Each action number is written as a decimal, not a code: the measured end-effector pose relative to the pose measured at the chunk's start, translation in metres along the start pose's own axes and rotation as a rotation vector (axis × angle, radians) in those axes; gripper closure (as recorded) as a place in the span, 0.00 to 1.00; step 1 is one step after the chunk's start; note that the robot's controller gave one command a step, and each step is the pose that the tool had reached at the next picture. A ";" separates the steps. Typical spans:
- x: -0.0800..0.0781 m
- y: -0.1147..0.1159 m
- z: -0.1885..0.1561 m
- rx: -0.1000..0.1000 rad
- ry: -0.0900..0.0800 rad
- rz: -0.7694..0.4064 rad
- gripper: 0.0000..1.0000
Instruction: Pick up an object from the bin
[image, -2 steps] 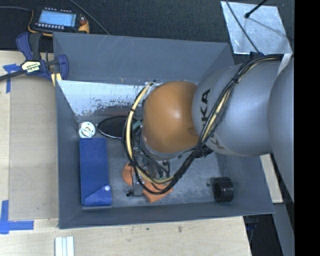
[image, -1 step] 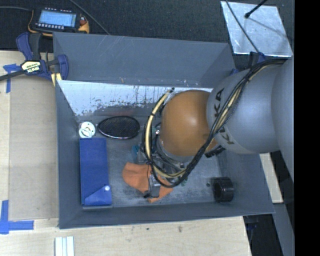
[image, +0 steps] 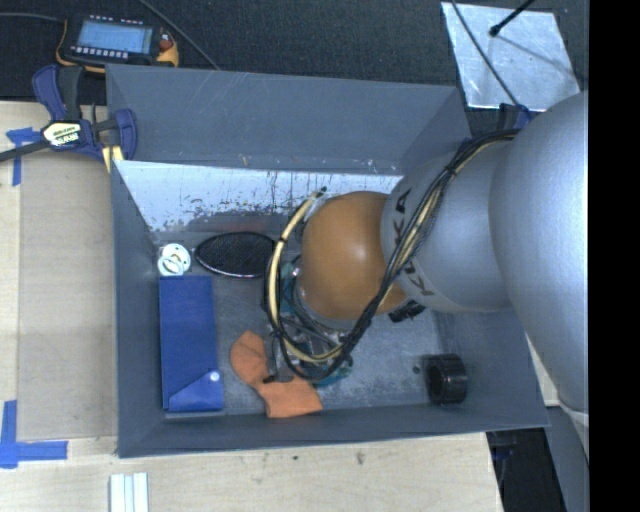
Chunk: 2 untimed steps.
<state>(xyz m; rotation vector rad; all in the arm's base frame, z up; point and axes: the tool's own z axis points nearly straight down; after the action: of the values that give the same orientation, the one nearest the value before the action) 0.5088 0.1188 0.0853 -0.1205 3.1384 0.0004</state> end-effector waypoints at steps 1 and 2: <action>0.000 0.000 0.000 0.000 0.000 0.000 1.00; -0.052 0.043 -0.014 0.001 -0.001 -0.069 1.00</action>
Offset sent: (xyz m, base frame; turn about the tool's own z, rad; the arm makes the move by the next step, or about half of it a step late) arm 0.0742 0.0751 0.0207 -0.1097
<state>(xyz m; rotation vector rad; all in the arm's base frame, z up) 0.5575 0.1659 0.0992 -0.2280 3.1316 -0.0010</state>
